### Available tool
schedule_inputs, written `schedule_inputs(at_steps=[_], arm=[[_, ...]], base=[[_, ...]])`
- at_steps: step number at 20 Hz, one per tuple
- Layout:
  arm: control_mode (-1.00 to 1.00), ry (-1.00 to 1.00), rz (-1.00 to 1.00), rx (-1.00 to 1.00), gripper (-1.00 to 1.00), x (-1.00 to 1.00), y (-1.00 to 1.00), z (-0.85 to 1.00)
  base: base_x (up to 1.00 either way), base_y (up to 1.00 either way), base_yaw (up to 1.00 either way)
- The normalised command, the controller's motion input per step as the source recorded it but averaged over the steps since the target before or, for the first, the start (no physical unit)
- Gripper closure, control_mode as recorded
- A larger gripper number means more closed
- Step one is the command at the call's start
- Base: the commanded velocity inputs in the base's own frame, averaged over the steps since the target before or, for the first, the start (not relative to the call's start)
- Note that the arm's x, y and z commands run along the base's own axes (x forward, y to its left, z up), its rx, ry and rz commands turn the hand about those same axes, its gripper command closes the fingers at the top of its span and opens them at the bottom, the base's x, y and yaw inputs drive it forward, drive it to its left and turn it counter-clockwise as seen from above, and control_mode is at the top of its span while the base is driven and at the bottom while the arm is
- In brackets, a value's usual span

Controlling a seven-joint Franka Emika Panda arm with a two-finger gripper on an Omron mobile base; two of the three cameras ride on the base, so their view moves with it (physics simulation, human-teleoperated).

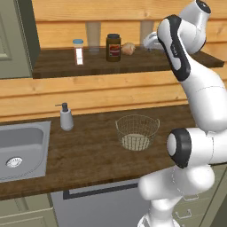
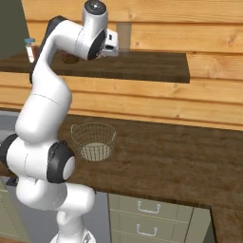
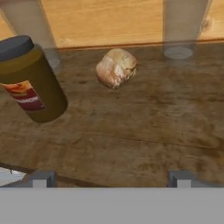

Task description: Open the cabinet, pick up the bread from the cabinet and place it in the basket. Then move the basket to the dining counter.

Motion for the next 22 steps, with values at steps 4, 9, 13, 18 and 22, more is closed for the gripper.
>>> schedule_inputs(at_steps=[4, 9, 13, 18, 22], arm=[[-1.00, 0.01, 0.00, 0.13, -1.00, 0.49, 0.04, 0.00], [-1.00, 0.00, 0.00, 0.00, -1.00, 0.38, 0.22, 0.00], [-1.00, 0.00, 0.00, -0.02, -1.00, 0.41, 0.25, 0.00], [-1.00, 0.00, 0.00, -0.03, -1.00, 0.43, 0.11, 0.00], [-1.00, 0.00, 0.00, 0.00, -1.00, 0.46, 0.08, 0.00]], base=[[0.00, 0.00, 0.00], [0.00, 0.00, 0.00], [0.00, 0.00, 0.00], [0.00, 0.00, 0.00], [0.00, 0.00, 0.00]])
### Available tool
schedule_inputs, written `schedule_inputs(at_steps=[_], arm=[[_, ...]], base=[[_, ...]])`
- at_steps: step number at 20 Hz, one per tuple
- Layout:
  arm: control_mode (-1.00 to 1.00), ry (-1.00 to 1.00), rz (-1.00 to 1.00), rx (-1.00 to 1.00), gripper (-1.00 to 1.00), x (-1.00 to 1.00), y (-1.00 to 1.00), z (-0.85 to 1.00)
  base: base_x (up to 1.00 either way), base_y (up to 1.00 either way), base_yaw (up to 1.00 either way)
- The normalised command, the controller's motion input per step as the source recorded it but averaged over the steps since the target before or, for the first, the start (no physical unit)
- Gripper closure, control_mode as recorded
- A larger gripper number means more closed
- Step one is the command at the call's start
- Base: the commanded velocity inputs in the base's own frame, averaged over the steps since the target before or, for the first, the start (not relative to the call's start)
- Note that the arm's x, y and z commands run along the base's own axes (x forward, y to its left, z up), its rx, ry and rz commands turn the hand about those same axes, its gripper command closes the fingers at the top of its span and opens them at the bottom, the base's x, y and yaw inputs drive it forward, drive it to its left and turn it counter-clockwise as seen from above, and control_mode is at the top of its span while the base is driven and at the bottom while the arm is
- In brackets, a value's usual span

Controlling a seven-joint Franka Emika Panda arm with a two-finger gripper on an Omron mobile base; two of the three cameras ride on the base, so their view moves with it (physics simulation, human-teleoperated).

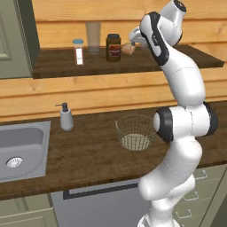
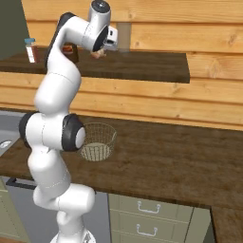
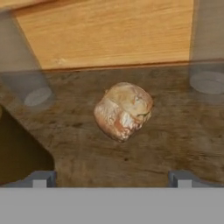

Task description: Open the cabinet, pick up the bread from the cabinet and place it in the basket. Then move the basket to the dining counter.

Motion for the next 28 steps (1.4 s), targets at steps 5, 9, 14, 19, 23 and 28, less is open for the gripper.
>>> schedule_inputs(at_steps=[5, 9, 14, 19, 23, 28], arm=[[-1.00, 0.00, 0.00, 0.00, -1.00, 0.47, 0.02, 0.00], [-1.00, -0.01, 0.00, 0.00, -1.00, 0.40, 0.00, 0.00], [-1.00, 0.00, 0.00, 0.00, -1.00, 0.28, 0.00, -0.13], [-1.00, -0.01, 0.00, 0.00, -1.00, 0.12, 0.00, -0.20], [-1.00, -0.01, 0.00, 0.00, -1.00, 0.18, 0.04, -0.11], [-1.00, 0.00, 0.00, 0.00, -1.00, 0.21, 0.13, 0.00]], base=[[0.00, 0.00, 0.00], [0.00, 0.00, 0.00], [0.00, 0.00, 0.00], [0.00, 0.00, 0.00], [0.00, 0.00, 0.00], [0.00, 0.00, 0.00]])
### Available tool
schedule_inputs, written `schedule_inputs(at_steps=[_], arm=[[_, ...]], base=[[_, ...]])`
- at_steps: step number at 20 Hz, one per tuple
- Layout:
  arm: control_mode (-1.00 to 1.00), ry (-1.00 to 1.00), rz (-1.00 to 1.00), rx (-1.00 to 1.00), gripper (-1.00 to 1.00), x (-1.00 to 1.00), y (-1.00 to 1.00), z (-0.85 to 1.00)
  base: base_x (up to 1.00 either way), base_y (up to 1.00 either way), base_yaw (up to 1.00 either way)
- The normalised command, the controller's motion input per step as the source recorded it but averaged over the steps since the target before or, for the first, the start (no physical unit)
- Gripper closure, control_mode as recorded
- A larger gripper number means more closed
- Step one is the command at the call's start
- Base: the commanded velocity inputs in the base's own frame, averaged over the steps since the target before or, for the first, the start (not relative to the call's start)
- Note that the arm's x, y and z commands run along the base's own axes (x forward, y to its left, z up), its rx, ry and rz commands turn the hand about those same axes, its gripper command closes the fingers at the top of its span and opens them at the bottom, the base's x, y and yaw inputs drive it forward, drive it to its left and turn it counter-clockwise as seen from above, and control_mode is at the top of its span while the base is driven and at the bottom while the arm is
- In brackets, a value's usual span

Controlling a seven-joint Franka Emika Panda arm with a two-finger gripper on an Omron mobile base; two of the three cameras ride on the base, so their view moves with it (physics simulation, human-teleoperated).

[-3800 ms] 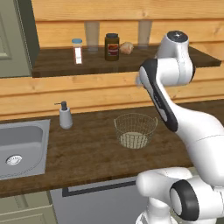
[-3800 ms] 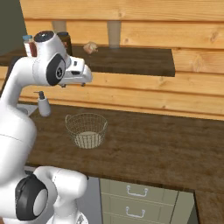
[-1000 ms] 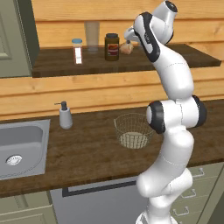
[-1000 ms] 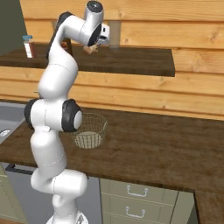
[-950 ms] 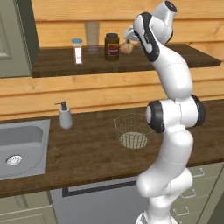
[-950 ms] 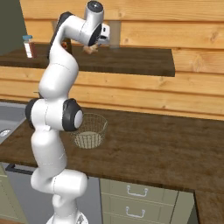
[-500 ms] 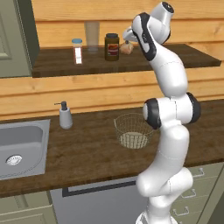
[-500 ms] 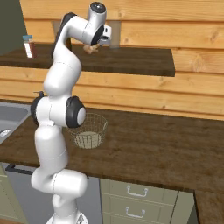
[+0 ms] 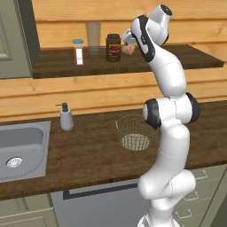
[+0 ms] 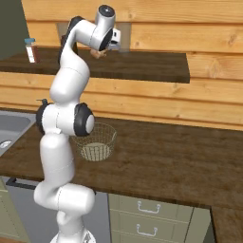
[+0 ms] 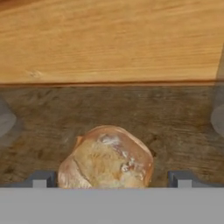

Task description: Open the cabinet, pick up the bread from the cabinet and place it in the basket. Then move the basket to the dining counter.

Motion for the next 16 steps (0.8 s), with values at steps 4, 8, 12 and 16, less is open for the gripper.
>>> schedule_inputs(at_steps=[4, 8, 12, 16], arm=[[-1.00, 0.00, 0.00, 0.00, -1.00, 0.18, 0.04, 0.00], [-1.00, 0.00, 0.00, 0.00, -1.00, 0.23, 0.00, -0.07], [-1.00, 0.00, 0.00, 0.00, -1.00, 0.17, 0.00, -0.16], [-1.00, 0.04, 0.00, 0.00, -1.00, 0.00, 0.04, -0.16]], base=[[0.00, 0.00, 0.00], [0.00, 0.00, 0.00], [0.00, 0.00, 0.00], [0.00, 0.00, 0.00]])
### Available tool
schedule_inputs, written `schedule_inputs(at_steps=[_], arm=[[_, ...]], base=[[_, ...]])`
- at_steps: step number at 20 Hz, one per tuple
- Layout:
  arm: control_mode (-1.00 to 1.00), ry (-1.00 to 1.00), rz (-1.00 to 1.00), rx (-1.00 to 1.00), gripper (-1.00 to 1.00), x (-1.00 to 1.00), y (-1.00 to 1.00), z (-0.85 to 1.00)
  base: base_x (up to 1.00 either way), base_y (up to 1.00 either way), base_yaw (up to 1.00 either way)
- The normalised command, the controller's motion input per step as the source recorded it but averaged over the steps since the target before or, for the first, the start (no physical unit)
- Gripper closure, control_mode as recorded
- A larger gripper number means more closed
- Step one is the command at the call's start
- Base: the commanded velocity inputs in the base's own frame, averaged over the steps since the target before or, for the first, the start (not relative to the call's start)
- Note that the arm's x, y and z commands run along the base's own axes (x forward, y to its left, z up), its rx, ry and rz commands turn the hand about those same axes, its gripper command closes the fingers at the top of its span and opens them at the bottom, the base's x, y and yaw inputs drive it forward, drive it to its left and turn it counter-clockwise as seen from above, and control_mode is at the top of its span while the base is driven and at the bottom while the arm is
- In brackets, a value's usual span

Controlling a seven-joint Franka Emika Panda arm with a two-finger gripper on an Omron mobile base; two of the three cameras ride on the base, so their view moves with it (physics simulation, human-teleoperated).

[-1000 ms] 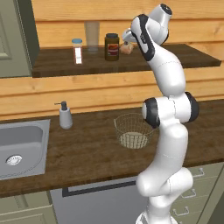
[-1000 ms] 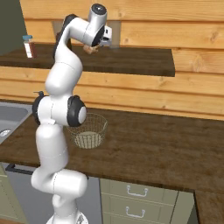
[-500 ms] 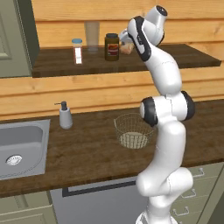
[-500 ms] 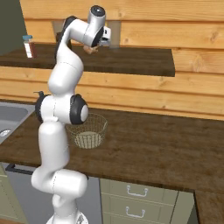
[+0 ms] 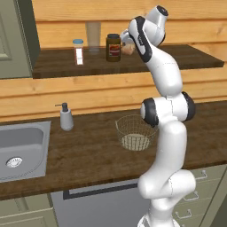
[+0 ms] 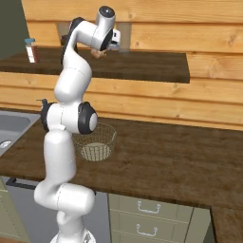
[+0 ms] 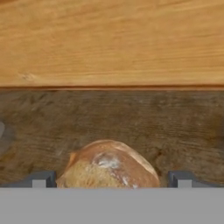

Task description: Open the cabinet, pick up the bread from the cabinet and place it in the basket. Then move the basket to the dining counter.

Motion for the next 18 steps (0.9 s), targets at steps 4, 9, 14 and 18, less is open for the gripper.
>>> schedule_inputs(at_steps=[4, 9, 14, 18], arm=[[-1.00, 0.05, 0.00, 0.02, -1.00, 0.00, 0.03, -0.10], [-1.00, 0.05, 0.00, 0.02, 1.00, 0.00, 0.05, -0.14], [-1.00, 0.01, 0.00, 0.01, 1.00, 0.00, 0.00, -0.08], [-1.00, -0.04, 0.00, 0.00, 1.00, -0.14, -0.05, -0.01]], base=[[0.00, 0.00, 0.00], [0.00, 0.00, 0.00], [0.00, 0.00, 0.00], [0.00, 0.00, 0.00]])
